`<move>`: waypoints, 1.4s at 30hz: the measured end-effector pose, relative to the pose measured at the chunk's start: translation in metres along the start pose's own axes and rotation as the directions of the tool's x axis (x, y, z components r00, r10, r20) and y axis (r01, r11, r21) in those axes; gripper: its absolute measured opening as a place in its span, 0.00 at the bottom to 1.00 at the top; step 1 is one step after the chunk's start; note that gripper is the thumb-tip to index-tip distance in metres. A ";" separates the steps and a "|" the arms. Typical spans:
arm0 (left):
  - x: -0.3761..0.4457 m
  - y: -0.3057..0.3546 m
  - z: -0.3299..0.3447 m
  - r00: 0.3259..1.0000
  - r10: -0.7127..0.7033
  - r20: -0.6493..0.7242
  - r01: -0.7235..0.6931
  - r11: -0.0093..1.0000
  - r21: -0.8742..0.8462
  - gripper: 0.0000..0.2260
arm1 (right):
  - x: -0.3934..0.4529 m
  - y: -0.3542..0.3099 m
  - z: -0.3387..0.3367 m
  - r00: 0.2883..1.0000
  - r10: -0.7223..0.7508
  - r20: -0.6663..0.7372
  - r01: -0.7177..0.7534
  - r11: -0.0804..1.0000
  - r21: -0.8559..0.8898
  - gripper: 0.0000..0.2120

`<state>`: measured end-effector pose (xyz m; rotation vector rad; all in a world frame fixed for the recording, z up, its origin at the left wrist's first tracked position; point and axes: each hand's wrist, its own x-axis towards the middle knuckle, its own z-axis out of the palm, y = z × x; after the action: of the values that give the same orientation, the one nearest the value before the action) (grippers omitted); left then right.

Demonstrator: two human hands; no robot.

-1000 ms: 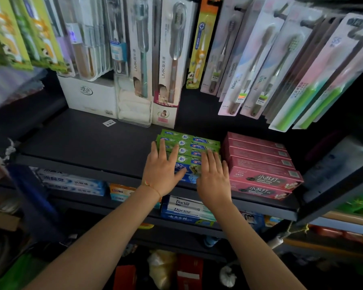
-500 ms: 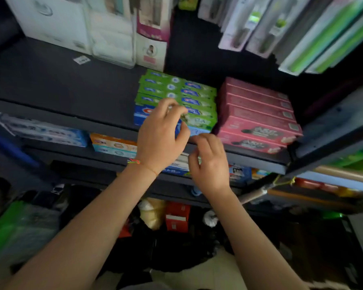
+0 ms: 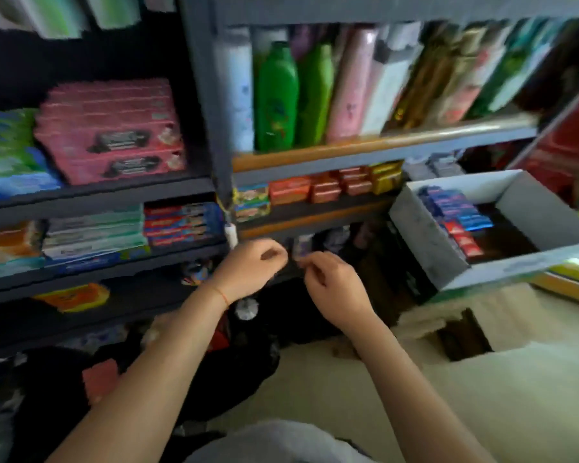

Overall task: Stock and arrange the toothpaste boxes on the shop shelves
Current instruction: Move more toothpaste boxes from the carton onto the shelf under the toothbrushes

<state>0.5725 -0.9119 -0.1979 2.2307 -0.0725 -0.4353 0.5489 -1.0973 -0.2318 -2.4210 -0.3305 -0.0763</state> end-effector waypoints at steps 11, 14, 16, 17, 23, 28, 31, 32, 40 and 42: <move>0.065 0.173 0.176 0.976 0.158 0.150 -0.163 0.986 0.024 0.08 | -0.080 0.164 -0.158 0.882 0.386 -0.269 -0.369 0.923 0.112 0.09; 0.087 0.181 0.200 0.983 0.156 0.094 -0.149 0.986 -0.073 0.07 | -0.073 0.191 -0.169 0.889 0.399 -0.225 -0.382 0.917 0.115 0.08; 0.104 0.183 0.213 0.987 0.152 0.057 -0.145 0.984 -0.103 0.07 | -0.062 0.207 -0.175 0.899 0.391 -0.196 -0.378 0.920 0.104 0.08; 0.114 0.185 0.219 0.988 0.148 0.048 -0.142 0.985 -0.102 0.07 | -0.055 0.216 -0.178 0.901 0.390 -0.189 -0.377 0.921 0.101 0.08; 0.203 0.193 0.243 0.976 0.174 -0.134 -0.187 0.978 -0.088 0.05 | 0.002 0.266 -0.198 0.929 0.337 -0.153 -0.331 0.942 0.063 0.07; 0.274 0.203 0.265 0.935 0.218 -0.280 -0.172 0.969 0.179 0.04 | 0.045 0.313 -0.226 0.925 0.357 -0.128 -0.359 0.933 0.012 0.08; 0.301 0.210 0.280 0.900 0.360 -0.246 -0.248 0.886 0.391 0.09 | 0.067 0.340 -0.244 0.914 0.391 -0.110 -0.394 0.919 -0.003 0.08; 0.306 0.211 0.287 0.892 0.392 -0.223 -0.266 0.856 0.442 0.13 | 0.073 0.350 -0.248 0.913 0.396 -0.096 -0.399 0.917 -0.011 0.08; 0.320 0.223 0.342 0.957 0.216 -0.195 -0.041 0.763 0.645 0.35 | 0.128 0.419 -0.254 0.958 0.239 0.157 -0.175 0.924 -0.339 0.11; 0.321 0.230 0.348 0.956 0.165 -0.241 0.034 0.756 0.654 0.35 | 0.136 0.430 -0.262 0.952 0.182 0.247 -0.070 0.912 -0.404 0.15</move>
<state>0.7792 -1.3813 -0.3189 2.9564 -0.1734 -0.0239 0.7988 -1.5522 -0.2825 -2.8519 -0.3041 0.2900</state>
